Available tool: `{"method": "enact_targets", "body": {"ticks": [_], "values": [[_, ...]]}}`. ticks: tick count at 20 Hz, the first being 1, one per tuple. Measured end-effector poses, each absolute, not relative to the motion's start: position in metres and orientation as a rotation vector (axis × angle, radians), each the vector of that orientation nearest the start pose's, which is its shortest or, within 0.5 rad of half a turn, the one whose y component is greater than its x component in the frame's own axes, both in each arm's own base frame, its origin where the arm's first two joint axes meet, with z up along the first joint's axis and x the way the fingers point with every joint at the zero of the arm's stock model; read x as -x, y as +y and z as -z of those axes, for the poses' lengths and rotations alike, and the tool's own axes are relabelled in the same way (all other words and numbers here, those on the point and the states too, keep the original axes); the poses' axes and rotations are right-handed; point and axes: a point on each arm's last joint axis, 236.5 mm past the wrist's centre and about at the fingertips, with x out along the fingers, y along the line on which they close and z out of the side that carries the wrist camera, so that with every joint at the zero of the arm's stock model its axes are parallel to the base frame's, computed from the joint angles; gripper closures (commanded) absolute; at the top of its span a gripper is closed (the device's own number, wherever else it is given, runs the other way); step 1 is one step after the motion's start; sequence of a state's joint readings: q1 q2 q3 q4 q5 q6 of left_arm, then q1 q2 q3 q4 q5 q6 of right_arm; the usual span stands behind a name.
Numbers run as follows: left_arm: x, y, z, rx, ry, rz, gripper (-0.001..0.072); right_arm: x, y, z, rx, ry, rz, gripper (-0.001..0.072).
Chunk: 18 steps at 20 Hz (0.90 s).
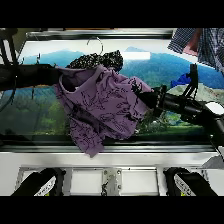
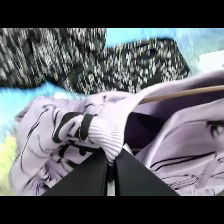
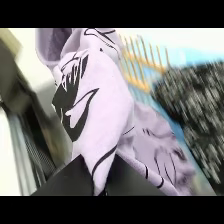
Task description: Fold the clothes and pants, and hang the long-sleeved shirts on hangers.
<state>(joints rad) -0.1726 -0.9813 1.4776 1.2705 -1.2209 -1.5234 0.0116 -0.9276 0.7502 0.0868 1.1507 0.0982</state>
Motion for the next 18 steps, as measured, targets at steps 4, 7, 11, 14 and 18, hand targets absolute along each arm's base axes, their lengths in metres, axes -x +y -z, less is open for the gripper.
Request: {"method": "enact_targets", "body": {"ticks": [4,7,11,14,18], "values": [[-0.358,-0.141,-0.288,0.019,0.697,0.426,0.0693,-0.3,0.239,-0.23,-0.319,0.108,-1.211,0.0699],[-0.357,-0.158,-0.296,-0.021,0.722,0.462,0.0693,-0.292,0.249,-0.236,-0.336,0.094,-1.245,0.0699],[-0.353,-0.167,-0.296,-0.049,0.761,0.484,0.0693,-0.293,0.252,-0.24,-0.356,0.084,-1.241,0.0698],[-0.351,-0.161,-0.297,-0.05,0.774,0.473,0.0535,-0.296,0.251,-0.241,-0.36,0.082,-1.225,0.0699],[-0.345,-0.145,-0.311,-0.03,0.743,0.441,0.0109,-0.298,0.251,-0.241,-0.364,0.081,-1.214,0.0699]]}}
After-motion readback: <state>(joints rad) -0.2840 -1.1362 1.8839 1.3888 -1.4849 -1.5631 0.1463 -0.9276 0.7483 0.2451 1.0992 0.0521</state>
